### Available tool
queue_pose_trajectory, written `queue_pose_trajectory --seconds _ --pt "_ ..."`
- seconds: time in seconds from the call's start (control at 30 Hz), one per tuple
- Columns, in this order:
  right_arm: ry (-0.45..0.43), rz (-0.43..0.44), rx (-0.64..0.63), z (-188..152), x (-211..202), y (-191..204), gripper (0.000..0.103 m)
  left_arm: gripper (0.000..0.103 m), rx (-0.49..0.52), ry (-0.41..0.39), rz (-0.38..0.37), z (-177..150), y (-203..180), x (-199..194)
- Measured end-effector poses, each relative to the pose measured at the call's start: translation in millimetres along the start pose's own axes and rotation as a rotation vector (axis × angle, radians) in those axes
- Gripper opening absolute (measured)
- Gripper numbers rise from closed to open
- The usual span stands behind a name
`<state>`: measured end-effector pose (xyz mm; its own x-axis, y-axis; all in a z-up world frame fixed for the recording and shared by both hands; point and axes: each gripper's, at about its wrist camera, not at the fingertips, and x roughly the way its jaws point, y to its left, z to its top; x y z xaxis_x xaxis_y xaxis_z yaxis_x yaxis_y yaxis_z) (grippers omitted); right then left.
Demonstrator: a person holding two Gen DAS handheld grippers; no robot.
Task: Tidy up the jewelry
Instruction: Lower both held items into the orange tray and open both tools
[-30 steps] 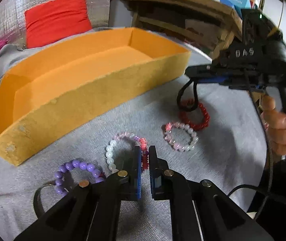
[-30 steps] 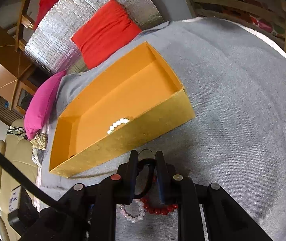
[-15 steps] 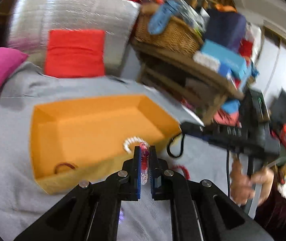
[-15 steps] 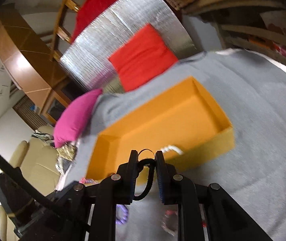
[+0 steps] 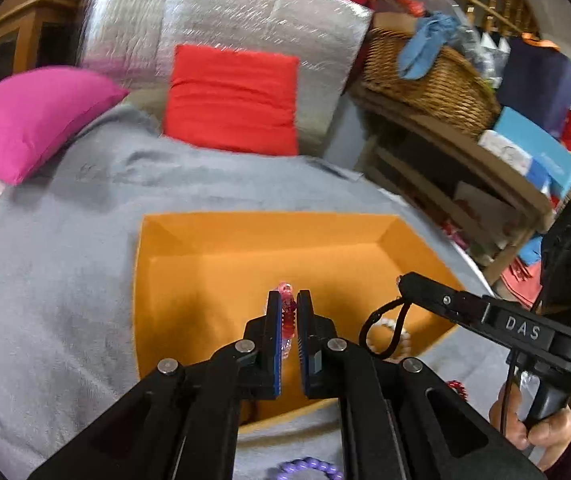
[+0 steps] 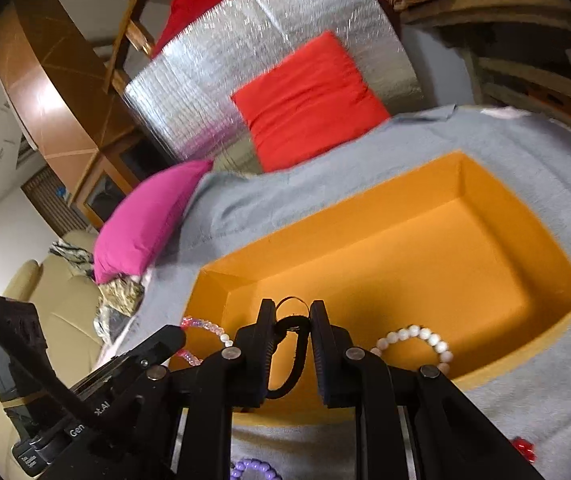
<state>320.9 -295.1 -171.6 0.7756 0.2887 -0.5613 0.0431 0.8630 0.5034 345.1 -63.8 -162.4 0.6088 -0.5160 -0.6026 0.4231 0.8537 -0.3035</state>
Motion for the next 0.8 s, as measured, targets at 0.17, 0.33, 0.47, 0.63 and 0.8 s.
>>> queue_pose_trajectory --seconds 0.17,0.33,0.47,0.63,0.8 --pt "0.056 -0.04 -0.001 -4.6 27.1 -1.7 0.02 0.007 -0.019 0.046 0.034 -5.4 11.1 17.1" --pt "0.052 -0.053 0.017 -6.1 35.1 -6.5 0.02 0.007 -0.022 0.038 0.044 -4.7 12.2 21.5" --pt "0.041 -0.049 0.049 -4.2 33.6 -10.2 0.03 0.008 0.0 0.001 0.06 -4.8 7.8 13.2" --pt "-0.011 -0.023 0.068 0.2 15.7 -13.4 0.054 0.018 0.021 -0.026 0.067 -2.9 5.2 -0.6" --pt "-0.044 -0.033 0.071 2.5 -1.0 -18.0 0.054 0.037 0.034 -0.04 0.093 -4.5 2.8 -17.9"
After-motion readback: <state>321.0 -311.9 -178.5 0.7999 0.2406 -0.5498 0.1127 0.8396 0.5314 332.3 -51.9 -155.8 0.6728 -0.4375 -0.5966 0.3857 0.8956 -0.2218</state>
